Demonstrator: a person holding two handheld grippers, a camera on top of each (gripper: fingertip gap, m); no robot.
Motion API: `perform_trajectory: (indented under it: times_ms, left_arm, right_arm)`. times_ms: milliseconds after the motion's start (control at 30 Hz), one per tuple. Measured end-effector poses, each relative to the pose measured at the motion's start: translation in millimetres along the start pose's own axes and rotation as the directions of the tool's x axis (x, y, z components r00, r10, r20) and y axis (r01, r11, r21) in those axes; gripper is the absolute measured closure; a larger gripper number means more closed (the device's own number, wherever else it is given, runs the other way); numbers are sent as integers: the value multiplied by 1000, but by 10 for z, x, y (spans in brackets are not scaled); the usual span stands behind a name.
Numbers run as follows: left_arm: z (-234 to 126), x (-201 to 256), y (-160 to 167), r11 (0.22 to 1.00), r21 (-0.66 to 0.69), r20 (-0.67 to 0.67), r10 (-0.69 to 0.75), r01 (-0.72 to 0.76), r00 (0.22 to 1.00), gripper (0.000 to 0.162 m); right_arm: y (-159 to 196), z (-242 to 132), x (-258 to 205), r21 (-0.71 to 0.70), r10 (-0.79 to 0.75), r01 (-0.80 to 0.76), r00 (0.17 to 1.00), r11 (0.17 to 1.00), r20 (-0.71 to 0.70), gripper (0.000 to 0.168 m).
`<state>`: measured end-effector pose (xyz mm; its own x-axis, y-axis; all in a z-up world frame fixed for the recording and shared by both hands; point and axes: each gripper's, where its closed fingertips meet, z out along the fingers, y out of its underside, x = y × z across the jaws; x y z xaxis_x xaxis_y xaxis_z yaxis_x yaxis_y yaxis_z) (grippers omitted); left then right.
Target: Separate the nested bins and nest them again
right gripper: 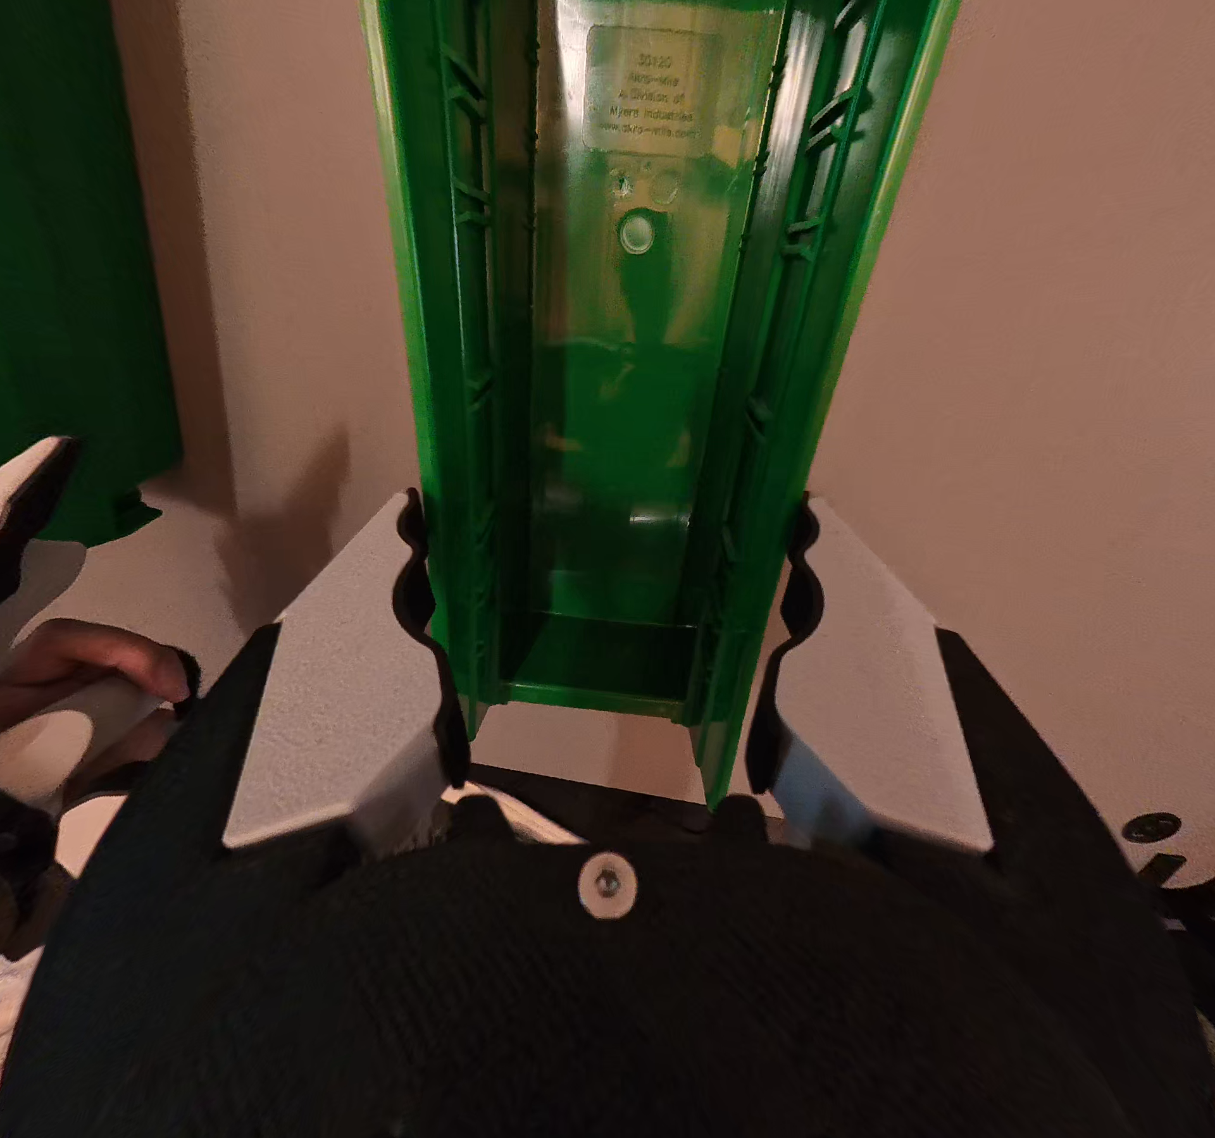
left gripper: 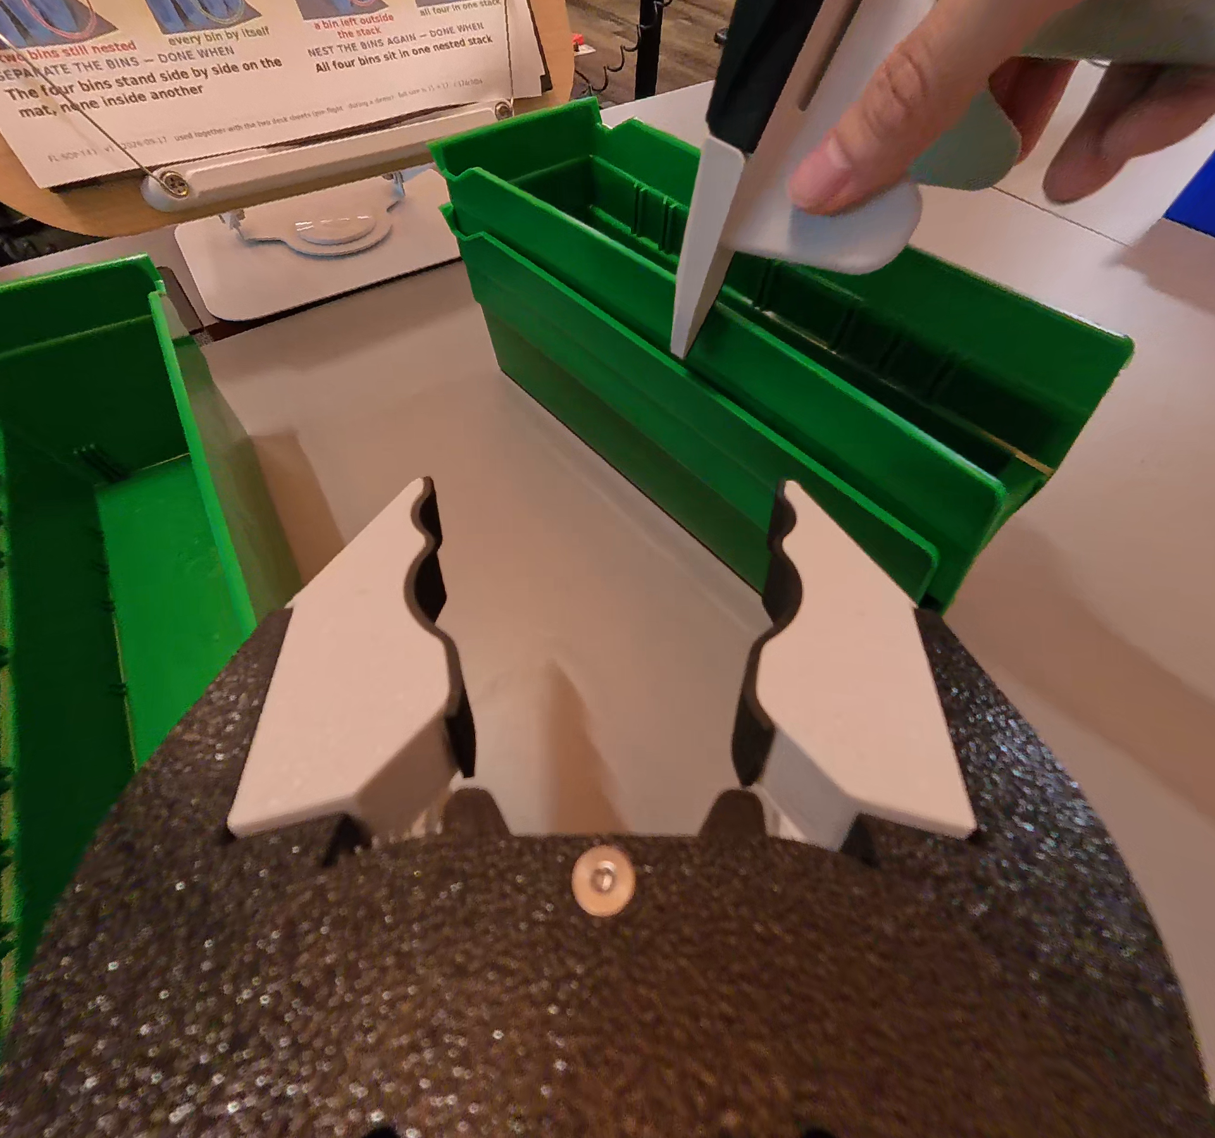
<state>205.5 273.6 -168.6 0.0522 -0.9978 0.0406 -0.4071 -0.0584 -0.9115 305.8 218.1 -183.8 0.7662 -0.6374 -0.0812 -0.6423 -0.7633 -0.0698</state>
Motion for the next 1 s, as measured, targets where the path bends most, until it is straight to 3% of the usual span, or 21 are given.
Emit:
perform_trajectory:
  times_ms: [267,667,1000]
  left_arm:
    - [-11,-25,0,1000,2,0,-8,8,1000,64]
    - [44,22,46,1000,-19,-7,-2,1,1000,64]
    - [53,95,34,999,-21,-1,28,-28,1000,64]
  right_arm:
    - [-48,-27,-3,5,7,-8,1000,1000,30,73]
    - [-153,-184,-70,57,5,-9,997,998,74,80]
    - [-84,-22,-23,76,19,-24,998,997,62,63]
